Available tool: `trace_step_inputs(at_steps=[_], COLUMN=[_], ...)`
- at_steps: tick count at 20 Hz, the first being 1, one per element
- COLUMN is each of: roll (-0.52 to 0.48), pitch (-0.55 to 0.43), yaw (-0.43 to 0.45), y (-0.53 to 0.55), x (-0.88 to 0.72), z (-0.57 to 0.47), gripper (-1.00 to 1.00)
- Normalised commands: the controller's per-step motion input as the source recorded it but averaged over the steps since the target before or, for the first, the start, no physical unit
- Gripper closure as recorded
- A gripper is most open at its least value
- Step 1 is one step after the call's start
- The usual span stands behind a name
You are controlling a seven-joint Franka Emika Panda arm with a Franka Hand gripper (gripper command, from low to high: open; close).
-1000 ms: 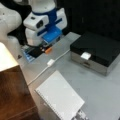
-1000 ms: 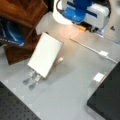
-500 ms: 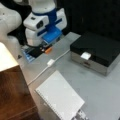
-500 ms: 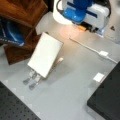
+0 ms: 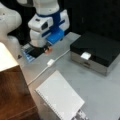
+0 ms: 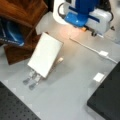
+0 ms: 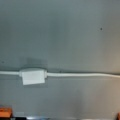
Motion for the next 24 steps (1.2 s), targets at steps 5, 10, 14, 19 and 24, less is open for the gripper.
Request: trace_step_inputs(at_steps=[5, 10, 14, 19, 24], roll=[0.038, -0.018, 0.088, 0.200, 0.207], pitch=[0.093, 0.198, 0.283, 0.215, 0.237], yaw=[-0.053, -0.082, -0.063, -0.145, -0.195], y=[0.24, 0.32, 0.30, 0.22, 0.18], x=[0.28, 0.34, 0.42, 0.46, 0.41], z=[0.06, 0.05, 0.11, 0.13, 0.10], gripper=[-1.00, -1.00, -1.00, -1.00, -1.00])
